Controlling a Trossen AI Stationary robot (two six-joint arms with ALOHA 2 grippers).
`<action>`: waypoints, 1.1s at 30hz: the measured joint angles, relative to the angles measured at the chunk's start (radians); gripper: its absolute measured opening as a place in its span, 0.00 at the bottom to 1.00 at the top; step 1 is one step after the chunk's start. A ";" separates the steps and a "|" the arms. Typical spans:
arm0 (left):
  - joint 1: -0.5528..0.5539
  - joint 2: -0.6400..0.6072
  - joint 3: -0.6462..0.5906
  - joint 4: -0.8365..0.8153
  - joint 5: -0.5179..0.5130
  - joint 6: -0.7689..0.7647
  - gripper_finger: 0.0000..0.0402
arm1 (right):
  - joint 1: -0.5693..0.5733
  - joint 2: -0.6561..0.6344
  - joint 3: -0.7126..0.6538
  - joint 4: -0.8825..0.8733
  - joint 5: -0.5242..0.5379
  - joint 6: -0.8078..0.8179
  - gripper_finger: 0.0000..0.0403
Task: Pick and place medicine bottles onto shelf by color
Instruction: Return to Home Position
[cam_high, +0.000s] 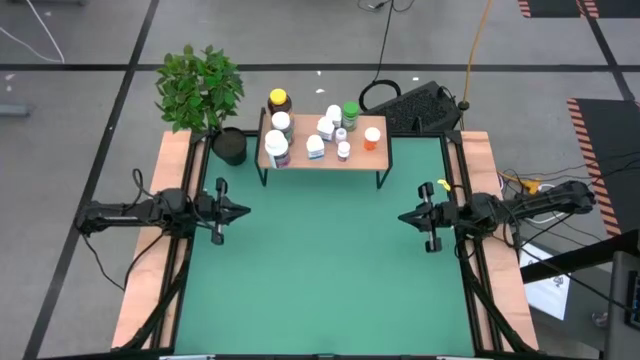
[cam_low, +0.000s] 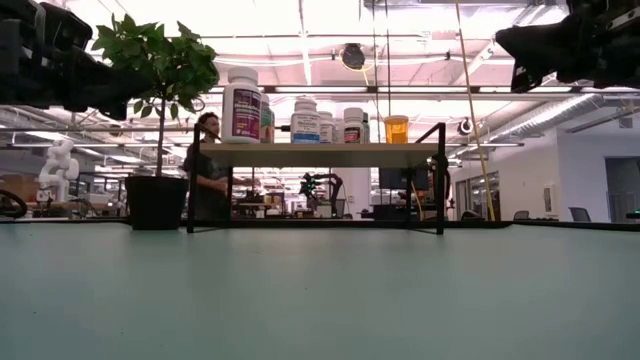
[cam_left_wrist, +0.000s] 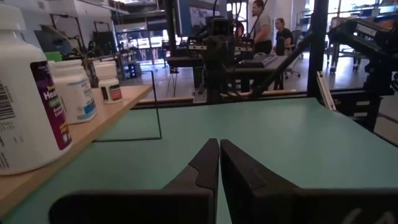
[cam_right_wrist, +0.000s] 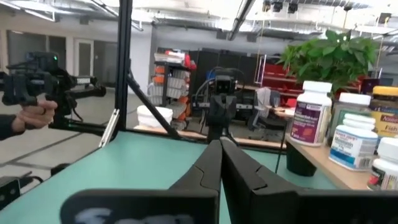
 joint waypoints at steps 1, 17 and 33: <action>0.000 0.000 0.000 0.000 0.000 0.000 0.04 | 0.000 0.002 0.000 0.003 0.007 0.000 0.00; -0.001 0.000 0.000 0.051 0.005 -0.051 0.04 | -0.054 -0.264 0.181 -0.567 -0.003 -0.042 0.00; -0.001 0.006 0.000 0.121 0.108 0.036 0.04 | -0.056 -0.359 0.104 -0.542 -0.110 0.000 0.00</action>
